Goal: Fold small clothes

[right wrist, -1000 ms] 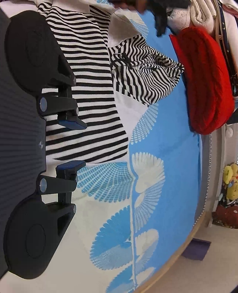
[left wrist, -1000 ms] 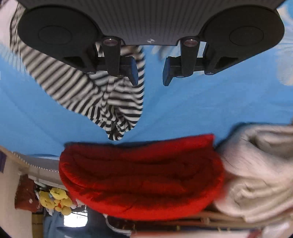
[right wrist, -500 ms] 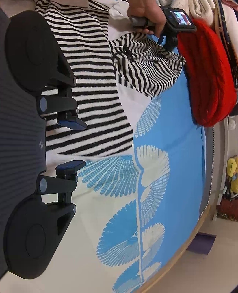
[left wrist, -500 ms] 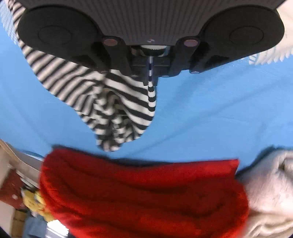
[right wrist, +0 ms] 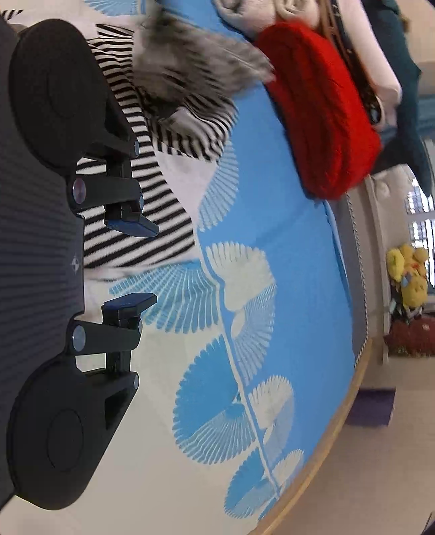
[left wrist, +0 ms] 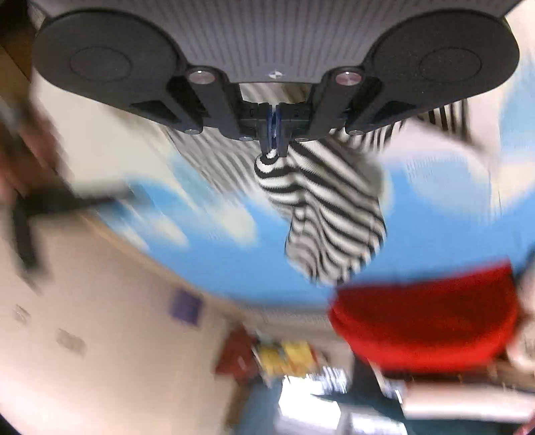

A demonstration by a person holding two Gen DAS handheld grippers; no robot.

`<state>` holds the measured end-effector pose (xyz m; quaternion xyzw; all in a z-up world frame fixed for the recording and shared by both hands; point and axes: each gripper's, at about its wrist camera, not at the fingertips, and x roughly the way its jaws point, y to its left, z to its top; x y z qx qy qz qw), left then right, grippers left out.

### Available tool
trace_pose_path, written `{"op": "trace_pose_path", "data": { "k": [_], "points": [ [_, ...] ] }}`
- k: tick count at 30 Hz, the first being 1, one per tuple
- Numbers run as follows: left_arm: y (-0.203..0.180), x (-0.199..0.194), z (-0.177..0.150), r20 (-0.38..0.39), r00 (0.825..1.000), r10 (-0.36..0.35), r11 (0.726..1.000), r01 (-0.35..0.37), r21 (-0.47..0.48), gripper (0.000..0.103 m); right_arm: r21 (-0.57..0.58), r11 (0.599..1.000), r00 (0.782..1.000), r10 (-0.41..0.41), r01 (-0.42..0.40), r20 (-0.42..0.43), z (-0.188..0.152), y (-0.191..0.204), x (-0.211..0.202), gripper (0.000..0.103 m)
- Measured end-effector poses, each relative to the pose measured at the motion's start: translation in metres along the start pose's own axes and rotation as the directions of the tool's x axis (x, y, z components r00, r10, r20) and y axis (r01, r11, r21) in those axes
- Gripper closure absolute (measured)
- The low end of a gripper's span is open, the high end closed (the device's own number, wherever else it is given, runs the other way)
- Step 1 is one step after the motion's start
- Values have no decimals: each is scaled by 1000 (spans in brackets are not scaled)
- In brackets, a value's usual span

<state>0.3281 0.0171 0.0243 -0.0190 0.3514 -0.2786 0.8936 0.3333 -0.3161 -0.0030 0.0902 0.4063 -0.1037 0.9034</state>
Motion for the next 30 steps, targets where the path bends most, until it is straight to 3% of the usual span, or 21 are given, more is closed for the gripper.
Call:
{"op": "trace_pose_path", "data": {
  "k": [2,4,6,8,9,11,12,15,18,21,24,27,30],
  "points": [
    [-14,-27,-25,-95,995,36,999,-38,-27,99,36,999,1000,14,-14,-15,-3,-7,-1,65],
    [-13,-51,-30,-98,987,130,981,-142,-133,91,72,996,999,46,-46,-7,-5,-12,-6,65],
    [5,-68,-27,-68,979,191,908,-203,-368,80,75,995,997,72,-72,6,-6,-11,-11,65],
    [29,-70,-32,8,983,181,801,-143,-581,71,92,989,993,118,-117,0,-9,-9,-12,65],
    [36,-63,-33,26,982,188,779,-133,-612,71,95,986,990,140,-139,-11,-11,-6,-10,64],
    [49,-40,-38,-47,959,281,739,-247,-627,71,111,975,979,197,-191,-49,-16,3,-6,64],
    [54,-29,-39,-79,953,291,718,-272,-640,71,129,965,968,240,-229,-77,-19,6,-2,64],
    [65,1,-41,-96,968,231,689,-232,-687,71,204,923,919,361,-328,-158,-29,16,12,64],
    [76,16,-46,-185,950,251,660,-308,-685,71,227,899,884,421,-375,-204,-35,33,24,64],
    [93,13,-63,-220,946,239,596,-322,-736,71,233,876,852,471,-422,-229,-39,58,33,62],
    [100,17,-68,-240,947,215,578,-322,-750,71,224,859,826,506,-459,-249,-42,80,40,57],
    [97,18,-64,-239,950,203,599,-313,-737,71,216,847,803,531,-487,-272,-43,94,47,55],
    [91,21,-59,-239,952,193,613,-307,-728,71,208,846,799,532,-491,-282,-46,100,54,55]
  ]
}}
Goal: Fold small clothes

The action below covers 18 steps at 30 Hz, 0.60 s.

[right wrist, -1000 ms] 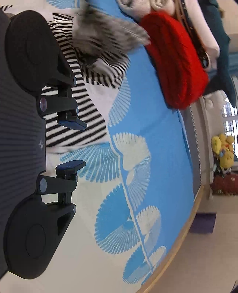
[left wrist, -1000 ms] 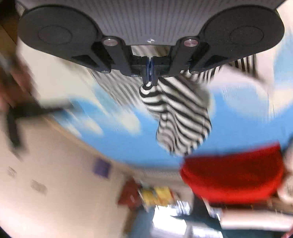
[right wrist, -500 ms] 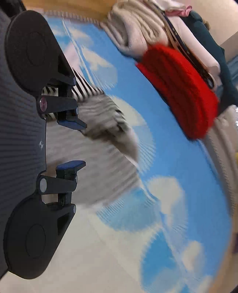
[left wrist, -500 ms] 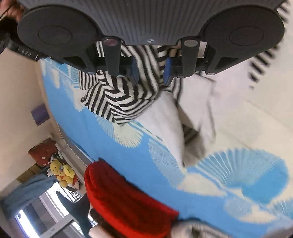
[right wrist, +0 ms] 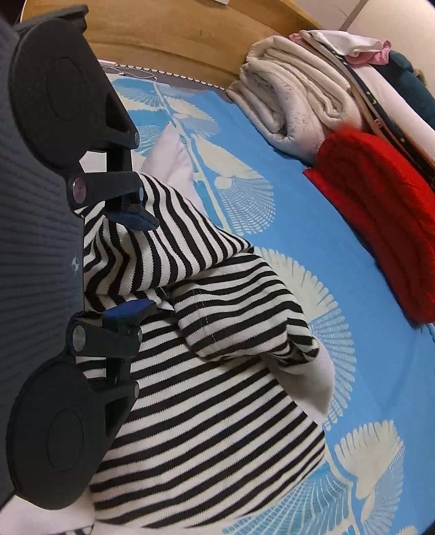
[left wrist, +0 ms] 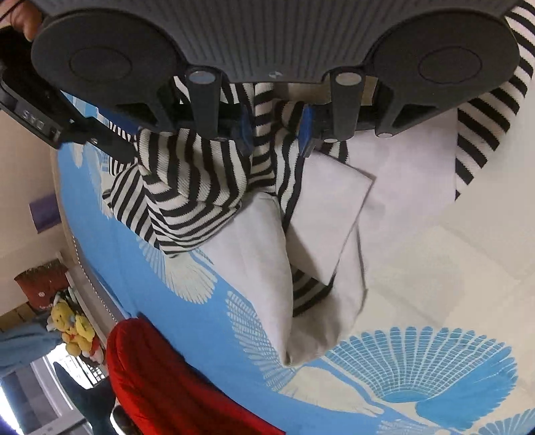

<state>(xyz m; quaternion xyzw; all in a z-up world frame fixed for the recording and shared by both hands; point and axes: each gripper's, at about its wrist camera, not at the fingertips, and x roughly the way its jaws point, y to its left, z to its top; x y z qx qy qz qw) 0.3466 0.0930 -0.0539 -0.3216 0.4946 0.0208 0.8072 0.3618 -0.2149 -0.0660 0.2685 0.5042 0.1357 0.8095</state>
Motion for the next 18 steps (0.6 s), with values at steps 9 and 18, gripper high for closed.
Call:
{"op": "trace_pose_path", "data": {
  "k": [9,18],
  "points": [
    [4,-2,2,-10,1000,-1,1000,0,-31,71,-24,997,993,78,-76,88,0,2,-15,95],
    [-7,-6,-3,-51,995,-91,996,91,-2,71,42,993,897,84,-113,434,0,-39,-131,95]
  ]
}}
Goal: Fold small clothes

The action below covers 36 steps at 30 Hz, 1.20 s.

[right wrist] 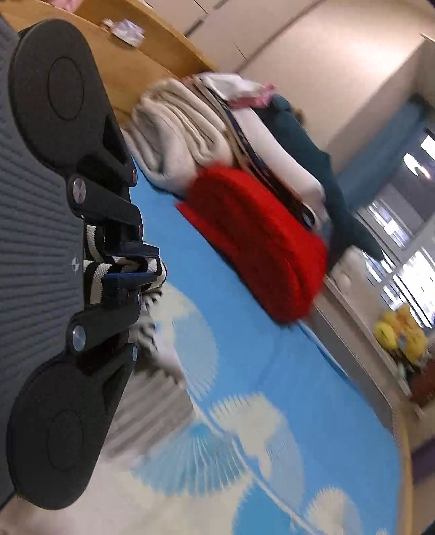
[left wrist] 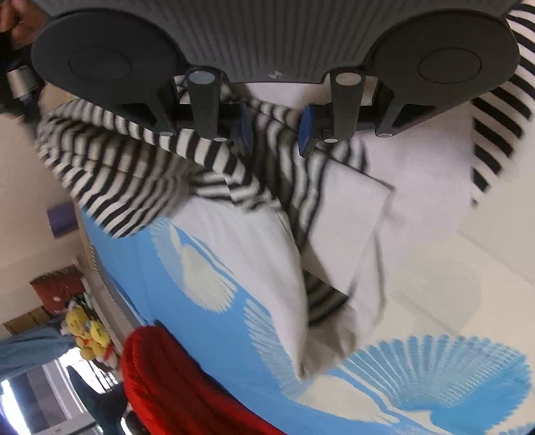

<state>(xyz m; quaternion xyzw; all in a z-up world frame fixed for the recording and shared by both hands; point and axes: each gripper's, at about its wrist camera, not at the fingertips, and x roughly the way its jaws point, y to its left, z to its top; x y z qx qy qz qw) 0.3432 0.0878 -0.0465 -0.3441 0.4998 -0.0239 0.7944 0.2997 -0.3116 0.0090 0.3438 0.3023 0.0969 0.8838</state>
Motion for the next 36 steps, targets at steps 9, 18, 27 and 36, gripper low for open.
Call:
{"op": "trace_pose_path", "data": {
  "k": [9,18,27,36],
  "points": [
    [-8,5,-10,-16,997,-73,996,72,-44,58,-182,943,806,-332,277,-490,-47,-48,7,95],
    [-13,21,-19,-41,993,-107,989,102,-105,58,-126,979,911,-198,163,-363,-25,-27,14,68],
    [-19,39,-17,-54,996,-76,990,69,-125,51,-72,964,901,-266,257,-343,-18,-46,57,64],
    [-35,12,3,101,995,2,997,-10,79,101,-138,976,891,-209,166,-403,-32,-37,83,102]
  ]
}}
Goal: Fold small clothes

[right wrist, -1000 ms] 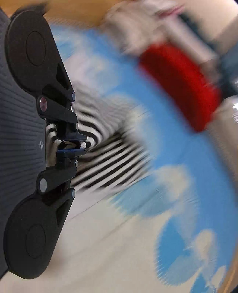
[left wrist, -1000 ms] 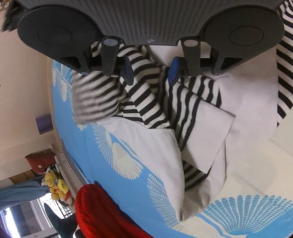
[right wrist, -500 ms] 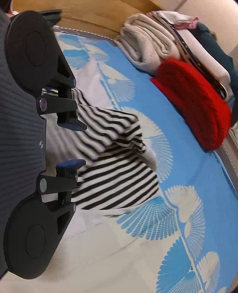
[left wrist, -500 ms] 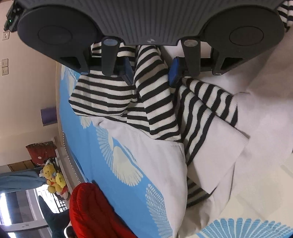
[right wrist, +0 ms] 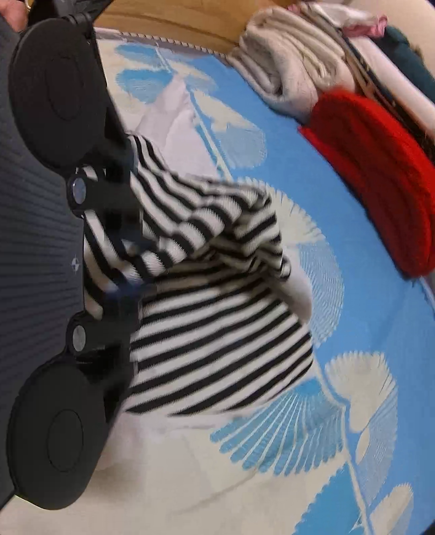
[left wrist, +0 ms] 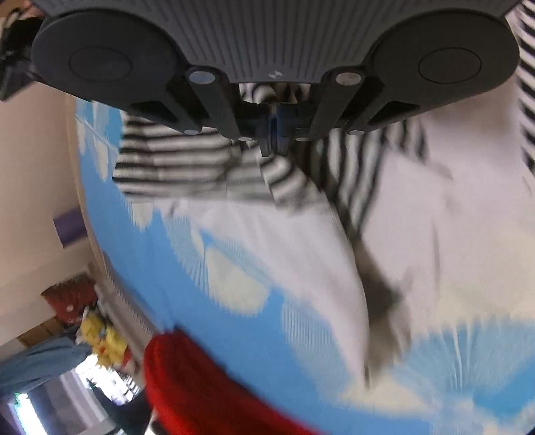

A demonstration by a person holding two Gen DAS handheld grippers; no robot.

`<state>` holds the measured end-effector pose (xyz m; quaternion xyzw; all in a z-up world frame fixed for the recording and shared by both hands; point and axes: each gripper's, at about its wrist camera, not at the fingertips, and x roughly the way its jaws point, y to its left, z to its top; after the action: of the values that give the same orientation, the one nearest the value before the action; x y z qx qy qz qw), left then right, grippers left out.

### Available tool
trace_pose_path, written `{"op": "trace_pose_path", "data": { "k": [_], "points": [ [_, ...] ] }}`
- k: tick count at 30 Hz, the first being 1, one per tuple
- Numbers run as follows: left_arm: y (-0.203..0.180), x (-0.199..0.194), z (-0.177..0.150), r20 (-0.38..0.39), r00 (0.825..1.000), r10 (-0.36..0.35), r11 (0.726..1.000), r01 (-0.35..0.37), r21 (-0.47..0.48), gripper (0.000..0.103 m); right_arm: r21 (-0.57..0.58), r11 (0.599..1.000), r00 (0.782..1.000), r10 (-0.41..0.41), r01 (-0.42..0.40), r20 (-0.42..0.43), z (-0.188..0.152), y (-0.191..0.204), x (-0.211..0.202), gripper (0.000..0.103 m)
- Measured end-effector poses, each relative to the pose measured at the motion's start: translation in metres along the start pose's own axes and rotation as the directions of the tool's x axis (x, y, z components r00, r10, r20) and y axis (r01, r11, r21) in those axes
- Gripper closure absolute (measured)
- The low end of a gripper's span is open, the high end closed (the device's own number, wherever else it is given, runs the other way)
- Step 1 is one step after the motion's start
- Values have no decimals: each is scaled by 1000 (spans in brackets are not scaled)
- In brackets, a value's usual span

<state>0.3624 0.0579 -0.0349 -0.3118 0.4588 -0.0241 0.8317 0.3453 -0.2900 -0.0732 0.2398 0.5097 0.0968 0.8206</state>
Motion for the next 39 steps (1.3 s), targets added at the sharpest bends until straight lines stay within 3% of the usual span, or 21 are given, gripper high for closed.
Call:
{"op": "trace_pose_path", "data": {
  "k": [2,5,7,9,11,12,14,17,21,22,23,25,26,28,30,31,33,34,36,37,39],
  "points": [
    [4,-25,13,133,991,12,1000,-14,19,103,63,996,995,53,-58,81,4,-3,-17,102],
    [16,-64,33,322,946,48,997,-64,41,103,181,961,953,158,-208,258,10,-14,-53,102],
    [30,-76,40,355,933,59,998,-62,-1,103,224,943,928,165,-248,334,8,-21,-70,102],
    [45,-71,42,291,957,16,997,6,-76,103,312,917,941,153,-249,301,-1,-32,-67,102],
    [52,-46,33,140,986,-92,977,116,-177,99,369,920,980,63,-130,187,-9,-40,-52,102],
    [51,-29,26,46,988,-149,962,155,-224,94,390,919,988,6,-67,155,-15,-45,-46,102],
    [40,-1,9,-107,979,-171,960,141,-243,67,430,903,991,-50,-6,120,-19,-55,-37,102],
    [21,20,-10,-190,976,-106,983,75,-165,65,401,916,990,-63,6,127,-15,-52,-32,99],
    [9,34,-26,-215,974,-72,989,41,-144,71,346,938,990,-59,11,130,-8,-43,-30,98],
    [8,34,-25,-202,978,-57,991,31,-131,98,342,939,991,-56,10,125,-7,-42,-29,98],
    [6,28,-22,-163,986,-25,994,7,-111,102,341,940,991,-49,5,122,-6,-42,-27,98],
    [-3,3,-8,-13,999,30,999,-31,-20,102,330,944,992,-38,-4,122,-4,-43,-23,99],
    [-10,-13,0,69,997,37,999,-39,26,102,323,946,990,-32,-14,136,-4,-41,-25,101],
    [-16,-49,14,232,972,34,994,-57,93,102,317,946,984,13,-69,177,-2,-37,-34,102],
    [-8,-68,25,291,956,35,993,-65,95,102,313,943,976,44,-111,214,-1,-31,-41,102],
    [1,-69,29,274,961,44,995,-66,71,102,307,943,973,56,-125,226,-2,-28,-45,102],
    [22,-55,32,164,983,80,997,-78,-17,102,301,949,979,29,-90,200,-6,-23,-44,102],
    [35,-42,30,74,993,97,993,-91,-73,102,301,953,989,-4,-42,149,-9,-22,-38,102],
    [63,-17,21,-98,990,101,975,-118,-188,100,305,948,996,-95,91,-4,-18,-24,-18,102],
    [74,-11,17,-141,986,93,961,-126,-245,99,308,939,987,-133,154,-90,-24,-28,-6,101],
    [83,-11,16,-151,986,71,953,-112,-281,92,321,926,974,-152,199,-167,-32,-35,9,97]
  ]
}}
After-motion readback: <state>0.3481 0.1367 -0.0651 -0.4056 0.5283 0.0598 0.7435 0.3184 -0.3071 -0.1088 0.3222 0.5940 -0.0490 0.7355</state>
